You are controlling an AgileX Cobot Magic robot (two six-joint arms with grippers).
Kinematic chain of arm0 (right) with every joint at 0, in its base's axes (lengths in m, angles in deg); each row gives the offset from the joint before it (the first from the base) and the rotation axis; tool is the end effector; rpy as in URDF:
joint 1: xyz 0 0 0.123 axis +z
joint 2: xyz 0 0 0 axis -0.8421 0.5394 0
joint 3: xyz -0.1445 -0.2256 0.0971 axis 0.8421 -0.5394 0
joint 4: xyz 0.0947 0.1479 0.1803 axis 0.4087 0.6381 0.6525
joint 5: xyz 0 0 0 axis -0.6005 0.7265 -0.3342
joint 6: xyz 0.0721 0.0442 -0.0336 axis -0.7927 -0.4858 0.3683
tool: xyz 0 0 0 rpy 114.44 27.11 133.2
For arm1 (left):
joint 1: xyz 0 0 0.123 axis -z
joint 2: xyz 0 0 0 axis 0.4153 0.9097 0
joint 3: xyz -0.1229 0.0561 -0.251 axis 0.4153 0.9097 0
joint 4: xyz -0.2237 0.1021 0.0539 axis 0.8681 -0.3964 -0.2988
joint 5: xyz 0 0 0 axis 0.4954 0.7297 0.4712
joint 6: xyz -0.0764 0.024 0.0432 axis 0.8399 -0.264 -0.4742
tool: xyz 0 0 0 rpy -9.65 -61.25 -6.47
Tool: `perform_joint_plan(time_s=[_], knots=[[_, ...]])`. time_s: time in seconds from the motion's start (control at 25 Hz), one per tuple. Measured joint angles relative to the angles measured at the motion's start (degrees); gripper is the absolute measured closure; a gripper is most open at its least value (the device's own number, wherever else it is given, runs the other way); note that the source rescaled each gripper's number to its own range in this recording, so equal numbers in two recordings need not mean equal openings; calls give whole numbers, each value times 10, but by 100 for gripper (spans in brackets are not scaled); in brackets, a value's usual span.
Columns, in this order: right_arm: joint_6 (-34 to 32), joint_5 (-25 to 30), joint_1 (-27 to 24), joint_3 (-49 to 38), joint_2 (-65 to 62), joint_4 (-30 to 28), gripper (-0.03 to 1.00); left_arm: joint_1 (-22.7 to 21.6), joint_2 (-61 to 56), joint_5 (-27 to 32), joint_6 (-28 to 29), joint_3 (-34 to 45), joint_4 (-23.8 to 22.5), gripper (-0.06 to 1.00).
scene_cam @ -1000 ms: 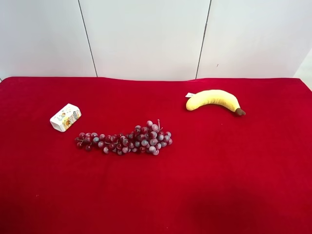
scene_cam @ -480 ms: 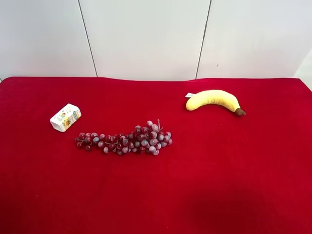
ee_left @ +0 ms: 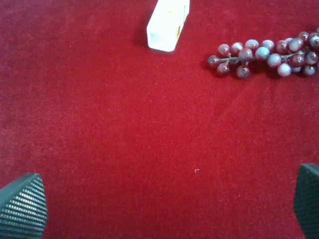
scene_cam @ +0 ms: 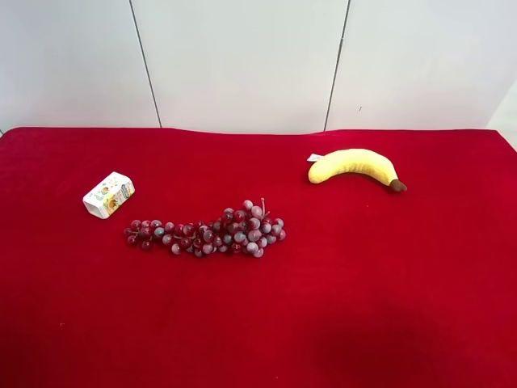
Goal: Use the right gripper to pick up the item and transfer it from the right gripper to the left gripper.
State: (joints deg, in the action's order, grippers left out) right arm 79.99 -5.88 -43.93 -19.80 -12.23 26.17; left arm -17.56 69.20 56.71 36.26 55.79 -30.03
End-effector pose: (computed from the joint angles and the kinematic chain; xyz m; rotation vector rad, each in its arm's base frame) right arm -0.0040 -0.0009 0.2743 -0.2099 2.0488 0.1639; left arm -0.0199 0.0031 0.2827 0.1530 2.1207 -0.0489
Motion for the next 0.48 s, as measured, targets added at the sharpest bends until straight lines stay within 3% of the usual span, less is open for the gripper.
perform_joint_plan(time_s=[0.32, 0.48], knots=[[0, 0, 0, 0, 0, 0, -3, 0, 0, -74, -6, 26, 0, -5], [0, 0, 0, 0, 0, 0, -3, 0, 0, -82, -7, 31, 1, -5]])
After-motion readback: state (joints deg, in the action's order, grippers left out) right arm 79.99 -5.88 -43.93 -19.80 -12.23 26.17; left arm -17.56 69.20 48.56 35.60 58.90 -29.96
